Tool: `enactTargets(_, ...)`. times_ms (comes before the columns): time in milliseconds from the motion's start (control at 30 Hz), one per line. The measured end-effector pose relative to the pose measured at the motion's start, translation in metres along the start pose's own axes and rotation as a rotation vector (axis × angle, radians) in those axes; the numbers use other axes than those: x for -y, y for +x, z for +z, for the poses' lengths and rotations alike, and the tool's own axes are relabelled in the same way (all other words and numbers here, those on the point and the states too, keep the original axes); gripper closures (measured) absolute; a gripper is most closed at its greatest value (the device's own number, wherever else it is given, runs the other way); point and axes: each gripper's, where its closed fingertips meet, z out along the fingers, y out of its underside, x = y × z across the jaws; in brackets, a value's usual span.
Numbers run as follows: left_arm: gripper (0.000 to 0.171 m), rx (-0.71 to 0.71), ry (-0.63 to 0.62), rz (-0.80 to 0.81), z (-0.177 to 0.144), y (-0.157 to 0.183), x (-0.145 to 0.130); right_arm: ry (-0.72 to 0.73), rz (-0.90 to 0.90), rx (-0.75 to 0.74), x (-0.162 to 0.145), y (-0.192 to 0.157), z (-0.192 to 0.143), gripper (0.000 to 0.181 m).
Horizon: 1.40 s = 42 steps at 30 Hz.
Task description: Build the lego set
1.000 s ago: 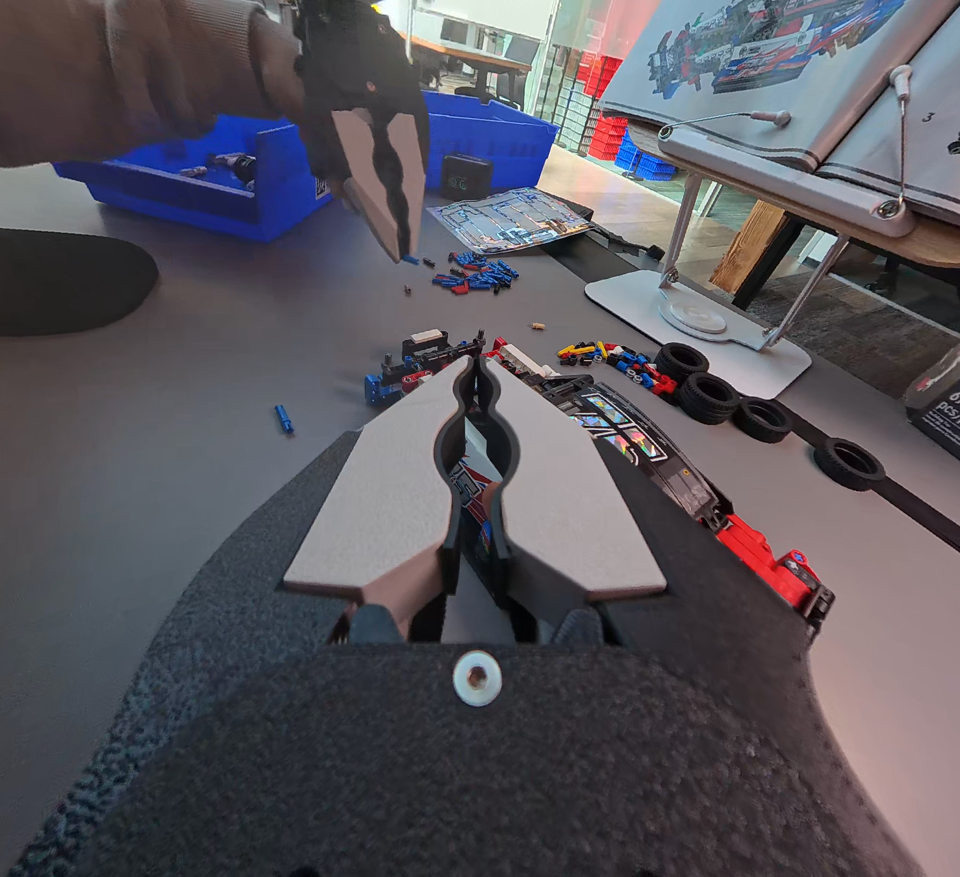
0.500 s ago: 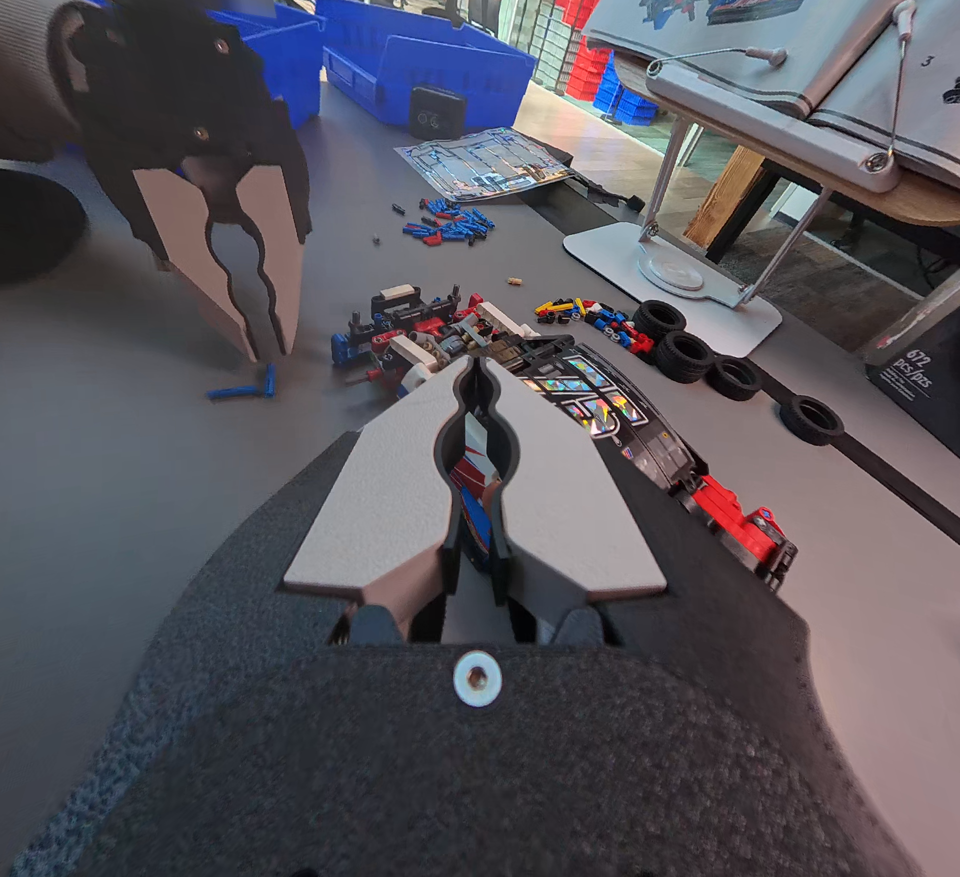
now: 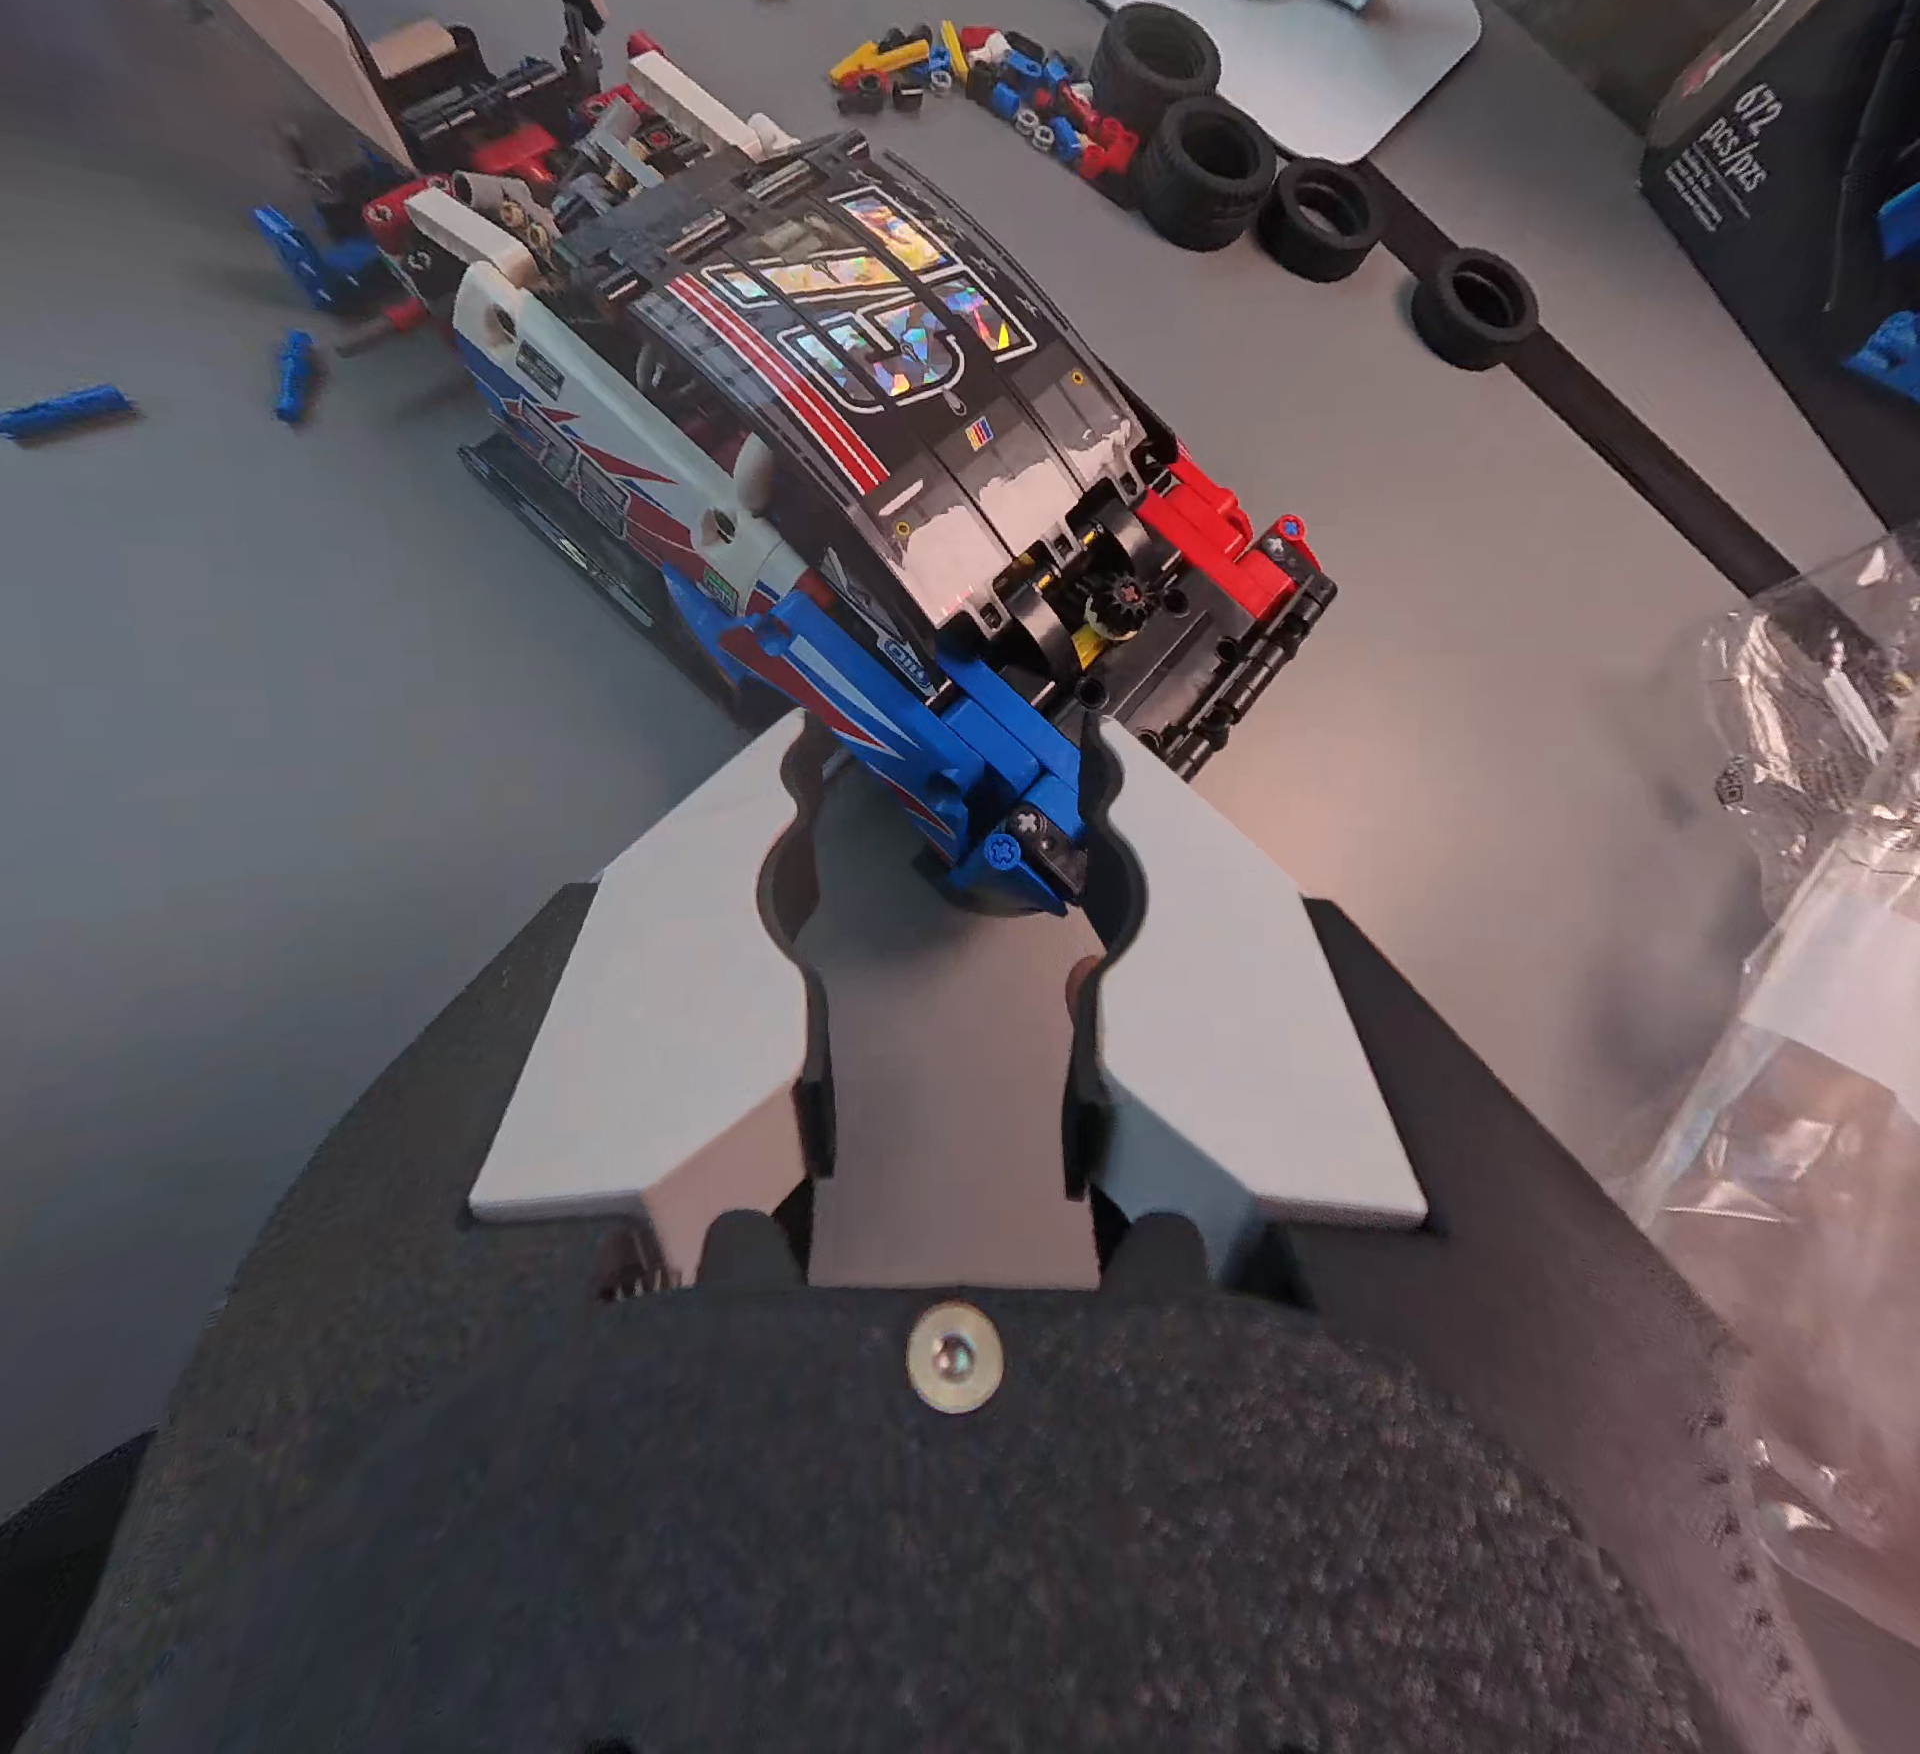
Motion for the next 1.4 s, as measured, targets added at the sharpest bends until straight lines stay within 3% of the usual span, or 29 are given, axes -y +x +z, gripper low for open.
enactTargets(100,0.106,0.024,-0.017,0.006,0.0,0.002,-0.001,-0.049,-0.017,-0.011,-0.008,-0.002,0.012,0.134)
enactTargets(367,0.11,0.084,-0.068,-0.051,-0.015,0.027,-0.009,0.047,-0.117,-0.017,0.002,0.01,0.028,0.14)
enactTargets(433,0.118,0.057,-0.06,-0.04,-0.016,0.042,-0.008,0.053,-0.119,-0.028,0.005,0.016,0.034,0.14)
enactTargets(533,0.116,0.017,-0.065,-0.02,-0.013,0.064,-0.008,0.057,-0.126,-0.047,0.01,0.02,0.043,0.147)
enactTargets(767,0.123,0.003,-0.036,-0.019,-0.003,0.082,-0.002,0.097,-0.084,-0.149,0.016,0.031,0.062,0.158)
enactTargets(900,0.123,-0.038,0.027,-0.043,-0.013,0.083,0.008,0.122,-0.064,-0.16,0.021,0.032,0.051,0.16)
enactTargets(1067,0.112,0.005,0.079,-0.063,-0.029,0.054,0.003,0.26,-0.038,-0.058,0.045,0.002,0.024,0.163)
enactTargets(1200,0.099,-0.038,0.07,-0.097,-0.023,0.051,-0.008,0.207,-0.036,0.023,0.043,-0.025,0.034,0.151)
enactTargets(1400,0.108,-0.066,0.082,-0.111,-0.018,0.054,-0.009,0.191,0.048,0.156,0.041,-0.047,0.04,0.142)
